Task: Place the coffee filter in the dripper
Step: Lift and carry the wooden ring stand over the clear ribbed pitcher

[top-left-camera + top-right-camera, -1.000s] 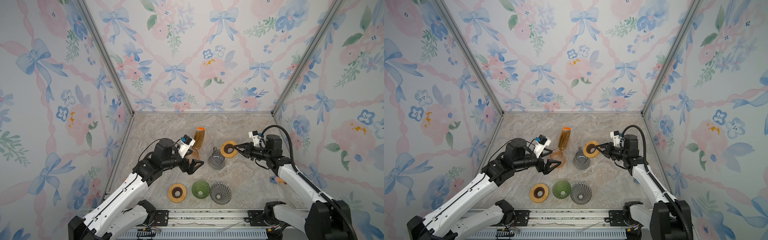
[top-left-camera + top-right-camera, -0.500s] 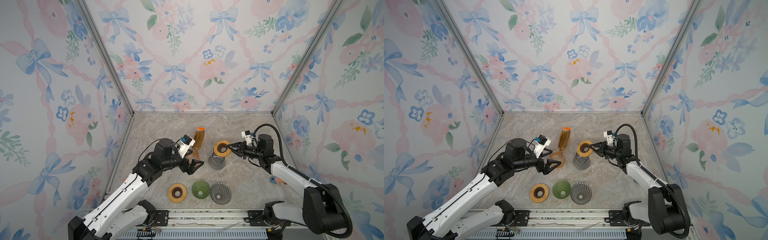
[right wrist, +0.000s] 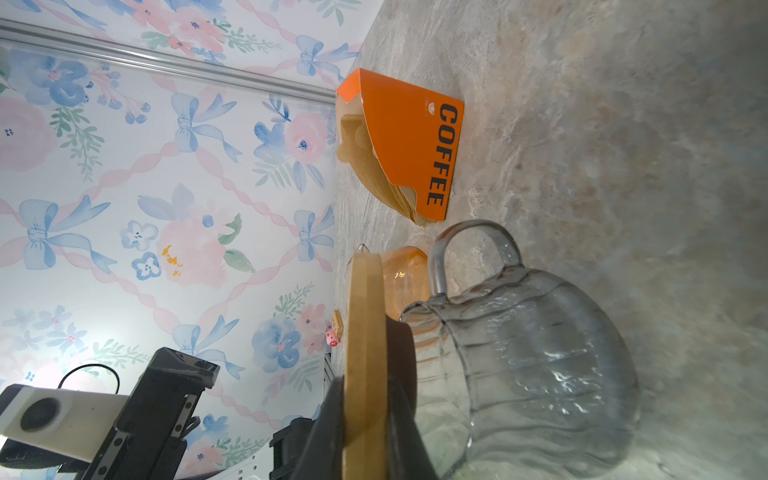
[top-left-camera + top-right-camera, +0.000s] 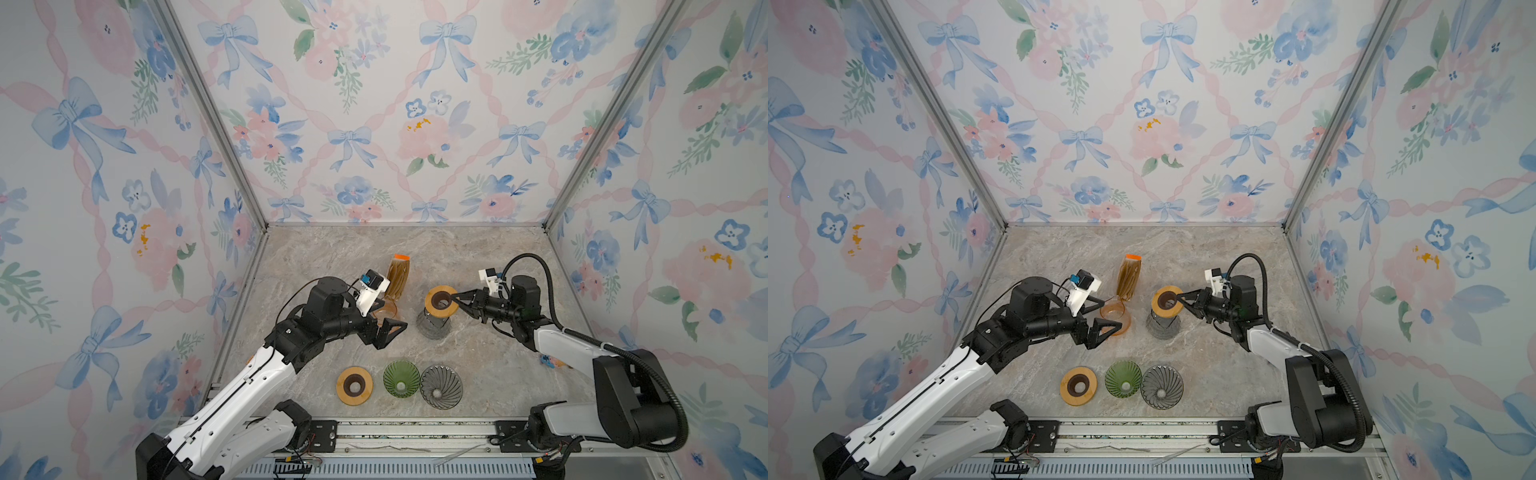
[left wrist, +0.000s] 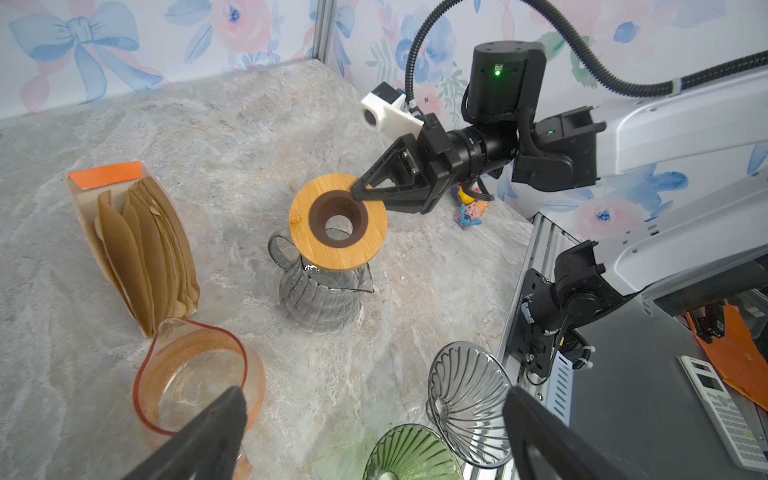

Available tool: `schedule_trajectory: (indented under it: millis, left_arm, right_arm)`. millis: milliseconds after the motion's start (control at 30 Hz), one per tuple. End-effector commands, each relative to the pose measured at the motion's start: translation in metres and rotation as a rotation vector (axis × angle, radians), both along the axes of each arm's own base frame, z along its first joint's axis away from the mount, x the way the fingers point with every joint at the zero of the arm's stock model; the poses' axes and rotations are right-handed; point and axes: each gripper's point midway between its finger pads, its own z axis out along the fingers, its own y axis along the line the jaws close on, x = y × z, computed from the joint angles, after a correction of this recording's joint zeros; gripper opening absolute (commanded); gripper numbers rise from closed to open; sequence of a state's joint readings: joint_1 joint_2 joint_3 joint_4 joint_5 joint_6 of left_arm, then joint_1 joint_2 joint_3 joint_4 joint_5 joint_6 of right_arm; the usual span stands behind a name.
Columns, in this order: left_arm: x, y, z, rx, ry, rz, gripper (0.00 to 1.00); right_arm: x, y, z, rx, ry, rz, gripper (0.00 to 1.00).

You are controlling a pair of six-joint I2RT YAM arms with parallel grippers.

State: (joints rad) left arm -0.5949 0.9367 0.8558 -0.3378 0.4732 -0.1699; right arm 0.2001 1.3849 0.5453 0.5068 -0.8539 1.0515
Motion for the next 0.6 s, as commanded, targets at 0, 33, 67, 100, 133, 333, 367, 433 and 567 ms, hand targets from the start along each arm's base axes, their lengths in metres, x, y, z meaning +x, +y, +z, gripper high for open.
schedule_trajectory:
  millis: [0, 33, 67, 100, 133, 333, 367, 433, 567]
  left_arm:
    - [-0.002, 0.000, 0.002, -0.022, 0.002, -0.003, 0.98]
    - [-0.002, 0.000, 0.002, -0.022, 0.002, -0.004, 0.98]
    - [-0.002, 0.000, 0.002, -0.022, 0.001, -0.004, 0.98]
    - [-0.002, 0.001, 0.002, -0.022, 0.001, -0.002, 0.98]
    - [-0.002, 0.000, 0.002, -0.023, 0.000, -0.004, 0.98]
    - [-0.002, 0.000, 0.002, -0.022, 0.000, -0.002, 0.98]
    - [-0.002, 0.000, 0.002, -0.022, 0.001, -0.004, 0.98]
    - [-0.002, 0.000, 0.002, -0.021, 0.002, -0.003, 0.98]
    - [-0.002, 0.001, 0.002, -0.022, 0.001, -0.001, 0.98]
  right_arm:
    - [-0.002, 0.007, 0.008, 0.049, -0.041, 0.031, 0.13]
    - [-0.002, 0.007, 0.007, 0.049, -0.040, 0.030, 0.13]
    - [-0.002, 0.007, 0.005, 0.049, -0.037, 0.031, 0.13]
    - [-0.003, 0.007, 0.004, 0.048, -0.034, 0.030, 0.13]
    - [-0.003, 0.007, 0.003, 0.048, -0.034, 0.031, 0.13]
    - [-0.006, 0.008, 0.000, 0.048, -0.027, 0.037, 0.15]
    - [-0.006, 0.009, -0.001, 0.046, -0.025, 0.037, 0.15]
    - [-0.006, 0.009, -0.002, 0.045, -0.020, 0.039, 0.15]
    - [-0.008, 0.012, -0.004, 0.043, -0.017, 0.048, 0.16]
